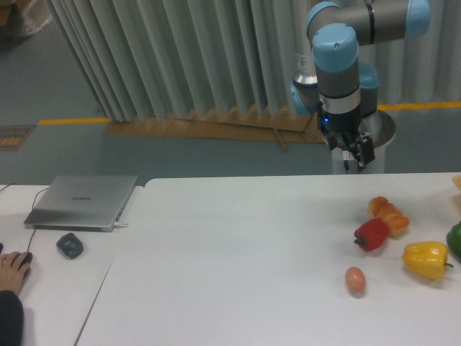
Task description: Place the yellow pepper in a basket
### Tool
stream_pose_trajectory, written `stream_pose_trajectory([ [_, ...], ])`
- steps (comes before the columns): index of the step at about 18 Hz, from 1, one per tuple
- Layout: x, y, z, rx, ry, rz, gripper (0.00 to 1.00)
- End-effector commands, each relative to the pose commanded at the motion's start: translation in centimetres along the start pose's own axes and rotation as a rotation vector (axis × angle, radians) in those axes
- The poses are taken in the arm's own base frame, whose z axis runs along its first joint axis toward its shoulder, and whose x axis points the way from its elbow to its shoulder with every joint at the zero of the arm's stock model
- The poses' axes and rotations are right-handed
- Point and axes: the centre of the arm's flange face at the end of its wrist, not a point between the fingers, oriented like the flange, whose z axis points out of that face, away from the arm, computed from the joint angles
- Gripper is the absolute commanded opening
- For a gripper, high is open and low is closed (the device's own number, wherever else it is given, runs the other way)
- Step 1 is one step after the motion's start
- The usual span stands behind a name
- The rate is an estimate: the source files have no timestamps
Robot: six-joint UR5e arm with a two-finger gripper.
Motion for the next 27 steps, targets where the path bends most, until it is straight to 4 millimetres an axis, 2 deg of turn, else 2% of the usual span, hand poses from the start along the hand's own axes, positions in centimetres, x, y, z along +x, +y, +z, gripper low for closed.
stream_pose_trajectory([
  [7,0.1,-0.9,0.4,0.085,-0.013,0.005,1.0],
  [18,-0.4,-1.2,0.5,0.086,-0.049,0.014,1.0],
  [27,-0.5,-1.1,2.1,0.054,-0.027,0.003,1.0],
])
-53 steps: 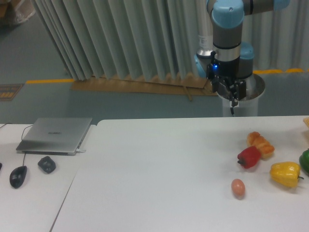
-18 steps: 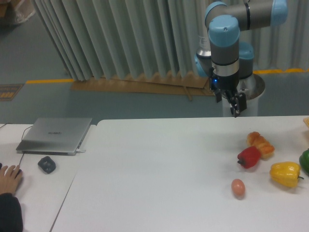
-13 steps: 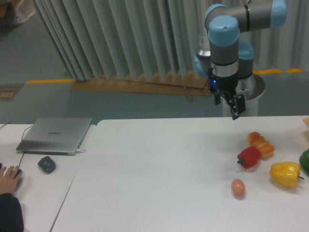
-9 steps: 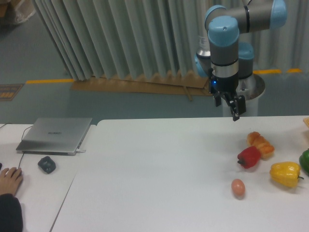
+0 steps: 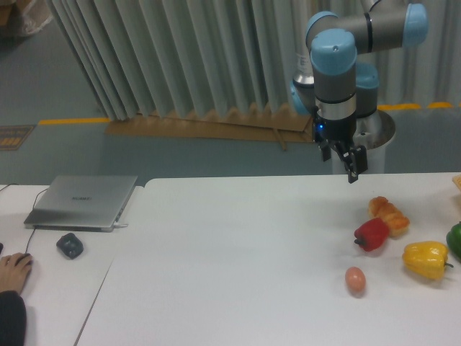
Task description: Place the yellow pepper in a basket
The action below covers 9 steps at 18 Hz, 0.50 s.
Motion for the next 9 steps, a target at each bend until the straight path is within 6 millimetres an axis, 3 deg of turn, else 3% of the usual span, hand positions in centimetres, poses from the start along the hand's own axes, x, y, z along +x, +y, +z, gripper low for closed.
stream_pose_trajectory([
  [9,-0.2,1.3,0.9,-0.051,0.007,-0.011,1.0],
])
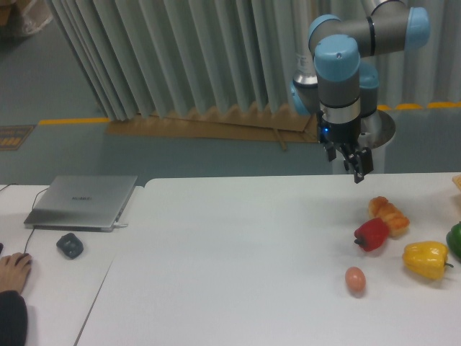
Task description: Place the yellow pepper in a basket
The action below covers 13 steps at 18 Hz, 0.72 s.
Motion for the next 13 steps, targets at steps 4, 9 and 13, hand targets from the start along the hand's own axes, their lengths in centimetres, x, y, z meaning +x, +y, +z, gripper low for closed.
stream_pose_trajectory([
  [4,-0.1,-0.2,-0.1,0.001,-0.005,0.0,1.0],
  [9,-0.4,0.0,-0.3,-0.002,-0.009,-0.007,1.0],
  [13,-3.6,0.0,0.5,-0.088,-0.038,-0.035,1.0],
])
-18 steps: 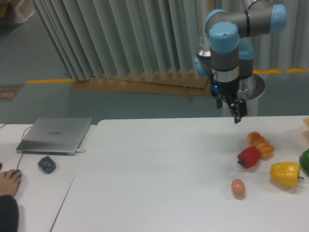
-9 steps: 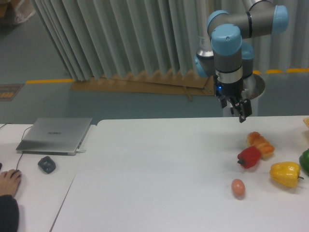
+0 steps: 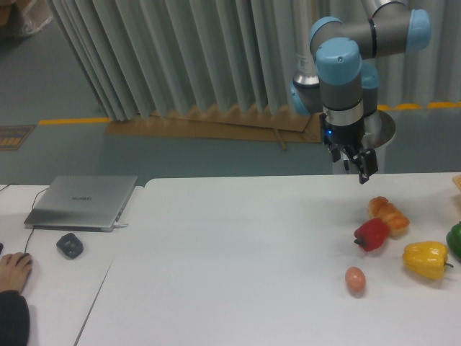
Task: Place the yellow pepper in a basket
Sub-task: 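Move the gripper down toward the yellow bell pepper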
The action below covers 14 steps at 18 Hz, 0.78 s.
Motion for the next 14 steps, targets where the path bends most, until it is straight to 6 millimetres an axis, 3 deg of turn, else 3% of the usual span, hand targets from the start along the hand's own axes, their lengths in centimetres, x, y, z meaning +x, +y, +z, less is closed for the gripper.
stream_pose_trajectory([
  [4,-2.2,-0.5,1.1,-0.011,0.011,-0.01,1.0],
  [6,-5.8,-0.6,-0.3,0.017,-0.042,-0.042,1.0],
  [8,-9.0,-1.1,0.7,-0.043,-0.066,-0.006,1.0],
  [10,-10.5,-1.3,2.3,-0.125,-0.065,0.142,1.0],
  [12,-12.5,-0.1,3.3,-0.121,-0.073,0.317,1.0],
  [14,-15.4,3.0,5.0,-0.107,-0.056,0.464,1.0],
])
